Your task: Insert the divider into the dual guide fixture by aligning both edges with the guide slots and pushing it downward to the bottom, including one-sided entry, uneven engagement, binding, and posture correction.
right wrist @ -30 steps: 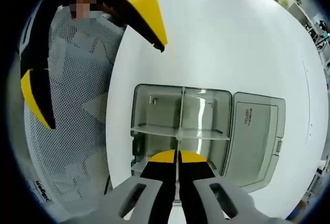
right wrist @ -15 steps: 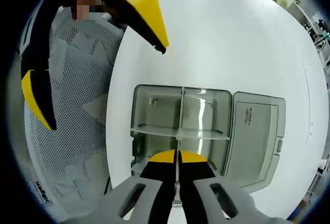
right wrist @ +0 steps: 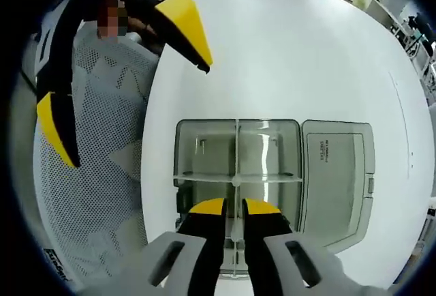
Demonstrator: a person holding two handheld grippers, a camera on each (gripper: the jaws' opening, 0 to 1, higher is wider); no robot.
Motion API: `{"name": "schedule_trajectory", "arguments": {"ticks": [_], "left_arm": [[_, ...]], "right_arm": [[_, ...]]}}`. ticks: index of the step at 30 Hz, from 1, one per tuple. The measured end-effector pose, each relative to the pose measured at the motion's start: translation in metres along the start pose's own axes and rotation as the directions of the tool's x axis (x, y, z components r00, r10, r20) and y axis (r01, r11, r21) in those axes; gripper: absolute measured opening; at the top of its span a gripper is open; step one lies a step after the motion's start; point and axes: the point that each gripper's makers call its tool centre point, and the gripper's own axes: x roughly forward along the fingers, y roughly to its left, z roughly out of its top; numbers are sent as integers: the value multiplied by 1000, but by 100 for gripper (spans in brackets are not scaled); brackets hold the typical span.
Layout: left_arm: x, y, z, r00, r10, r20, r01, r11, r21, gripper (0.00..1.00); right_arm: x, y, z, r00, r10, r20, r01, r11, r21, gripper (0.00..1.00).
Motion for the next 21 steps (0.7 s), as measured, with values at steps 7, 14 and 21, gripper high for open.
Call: {"name": "schedule_trajectory", "arguments": {"ticks": [7,14,21], "left_arm": [[-1,0,-2,1000,-2,-14,2,1000,7,59],[1,2,-8,1000,-3,-31,3,1000,9,59],[6,4,-15,999,-1,-54,2,1000,11,59]], "right_arm": [[-8,0,-1,999,-12,45,11,1000,24,11],[-17,2,-2,988,-31,152,18,996,84,15],[-19,6,-14,974,-57,219,23,987,157,20]]}}
